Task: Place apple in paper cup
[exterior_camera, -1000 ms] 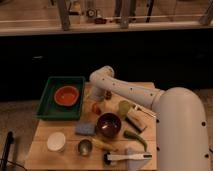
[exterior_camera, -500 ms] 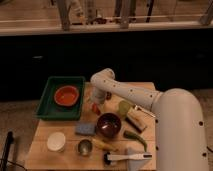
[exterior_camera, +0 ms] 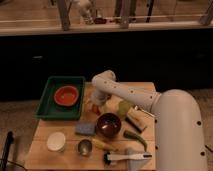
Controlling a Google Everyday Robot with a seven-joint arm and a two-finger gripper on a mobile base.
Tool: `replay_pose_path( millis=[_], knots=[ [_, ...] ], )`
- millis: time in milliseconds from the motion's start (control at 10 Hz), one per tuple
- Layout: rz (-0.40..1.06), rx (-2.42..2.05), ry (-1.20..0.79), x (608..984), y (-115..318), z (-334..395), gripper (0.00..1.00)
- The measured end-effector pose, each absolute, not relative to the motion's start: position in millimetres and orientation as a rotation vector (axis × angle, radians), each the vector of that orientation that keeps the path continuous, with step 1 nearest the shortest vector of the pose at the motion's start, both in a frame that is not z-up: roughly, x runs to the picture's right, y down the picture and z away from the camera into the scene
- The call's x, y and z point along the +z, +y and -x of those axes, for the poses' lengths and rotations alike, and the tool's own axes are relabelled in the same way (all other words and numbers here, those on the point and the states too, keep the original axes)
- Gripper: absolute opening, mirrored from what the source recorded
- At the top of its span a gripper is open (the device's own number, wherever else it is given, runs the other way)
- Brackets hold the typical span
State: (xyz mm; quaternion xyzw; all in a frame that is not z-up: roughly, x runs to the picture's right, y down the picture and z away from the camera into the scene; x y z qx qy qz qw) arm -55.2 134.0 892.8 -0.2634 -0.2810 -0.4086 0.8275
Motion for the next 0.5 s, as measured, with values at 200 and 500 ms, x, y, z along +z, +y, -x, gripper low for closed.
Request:
replay_pose_path(
  millis=[200, 500],
  knots=[
    [0.564, -0.861, -0.590, 894.2, 134.0, 51.9, 0.80],
    [0.568, -0.858, -0.574, 896.4, 130.5, 46.5, 0.79]
  ],
)
